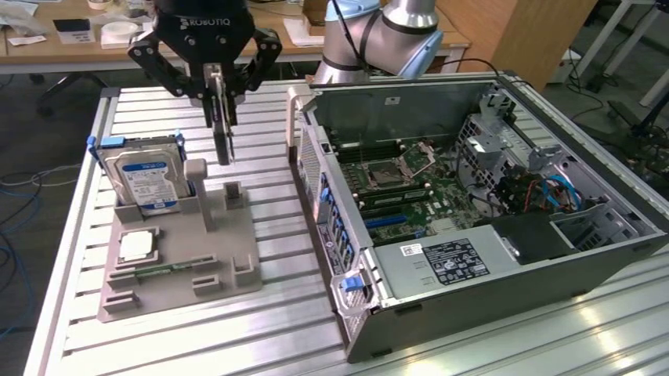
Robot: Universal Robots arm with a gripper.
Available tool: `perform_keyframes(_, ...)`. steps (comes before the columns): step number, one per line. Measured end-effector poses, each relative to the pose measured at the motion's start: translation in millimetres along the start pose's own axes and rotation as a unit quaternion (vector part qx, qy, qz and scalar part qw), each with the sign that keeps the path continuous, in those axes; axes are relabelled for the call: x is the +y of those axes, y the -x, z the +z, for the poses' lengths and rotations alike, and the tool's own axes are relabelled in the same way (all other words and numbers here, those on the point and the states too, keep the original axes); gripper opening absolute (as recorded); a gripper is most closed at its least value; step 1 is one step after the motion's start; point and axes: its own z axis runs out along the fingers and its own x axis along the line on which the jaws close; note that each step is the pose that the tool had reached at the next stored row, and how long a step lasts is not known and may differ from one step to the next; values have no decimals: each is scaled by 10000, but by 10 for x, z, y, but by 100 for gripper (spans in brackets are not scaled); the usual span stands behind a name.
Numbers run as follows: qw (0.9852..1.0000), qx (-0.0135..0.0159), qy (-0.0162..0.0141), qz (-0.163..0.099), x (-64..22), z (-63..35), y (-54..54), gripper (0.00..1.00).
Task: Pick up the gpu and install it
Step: 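Pick up the gpu and move the gpu toward the slot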
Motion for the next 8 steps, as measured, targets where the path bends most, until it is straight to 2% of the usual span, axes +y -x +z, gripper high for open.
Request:
perform_keyframes(4, 10000, 1, -2, 0, 0, -2, 7, 28)
perform_keyframes(7, 10000, 0, -24, 0, 3, 0, 60, 28)
perform_keyframes(8, 10000, 0, -46, 0, 4, 0, 86, 28)
